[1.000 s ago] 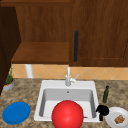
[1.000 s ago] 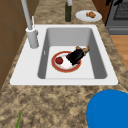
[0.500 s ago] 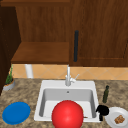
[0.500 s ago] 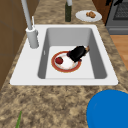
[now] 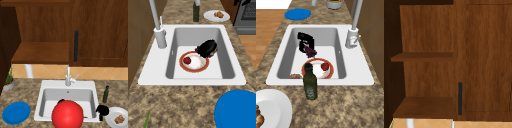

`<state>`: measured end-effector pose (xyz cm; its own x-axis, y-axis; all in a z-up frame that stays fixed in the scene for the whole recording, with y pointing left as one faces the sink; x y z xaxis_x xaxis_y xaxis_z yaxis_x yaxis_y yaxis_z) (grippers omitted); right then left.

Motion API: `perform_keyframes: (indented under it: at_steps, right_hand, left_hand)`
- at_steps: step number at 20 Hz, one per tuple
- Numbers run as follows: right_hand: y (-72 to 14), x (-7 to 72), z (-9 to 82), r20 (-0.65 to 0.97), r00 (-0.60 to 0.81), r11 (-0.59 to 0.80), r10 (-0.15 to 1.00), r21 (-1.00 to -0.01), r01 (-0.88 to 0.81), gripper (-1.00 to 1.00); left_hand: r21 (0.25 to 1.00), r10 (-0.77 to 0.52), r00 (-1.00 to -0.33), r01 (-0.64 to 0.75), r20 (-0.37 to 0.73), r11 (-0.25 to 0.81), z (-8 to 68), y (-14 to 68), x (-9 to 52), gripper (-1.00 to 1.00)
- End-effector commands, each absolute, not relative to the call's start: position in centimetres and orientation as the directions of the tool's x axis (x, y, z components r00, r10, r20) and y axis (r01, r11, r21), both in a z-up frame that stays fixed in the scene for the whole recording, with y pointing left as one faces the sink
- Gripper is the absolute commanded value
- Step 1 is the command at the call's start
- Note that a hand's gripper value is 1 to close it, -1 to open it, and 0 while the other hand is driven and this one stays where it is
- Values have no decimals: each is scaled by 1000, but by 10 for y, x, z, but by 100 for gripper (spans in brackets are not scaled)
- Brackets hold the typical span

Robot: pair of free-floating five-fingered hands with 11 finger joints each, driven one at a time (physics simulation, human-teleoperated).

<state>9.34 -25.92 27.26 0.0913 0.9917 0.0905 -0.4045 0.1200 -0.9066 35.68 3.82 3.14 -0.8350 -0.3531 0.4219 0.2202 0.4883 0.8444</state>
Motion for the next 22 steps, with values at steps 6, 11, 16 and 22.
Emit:
perform_keyframes:
  at_steps: [6,11,16,22]
  right_hand:
    - [-259,93,273,91,91,120,992,-907,-404,0]
    - [-259,93,273,91,91,120,992,-907,-404,0]
    - [-259,93,273,91,91,120,992,-907,-404,0]
    - [-259,93,273,91,91,120,992,-907,-404,0]
  left_hand:
    - [844,-276,-861,269,426,463,80,54,358,100]
    - [855,-310,-854,256,419,450,96,71,358,100]
    - [860,-335,-843,253,421,443,106,93,359,100]
    - [860,-369,-824,248,429,446,112,137,371,100]
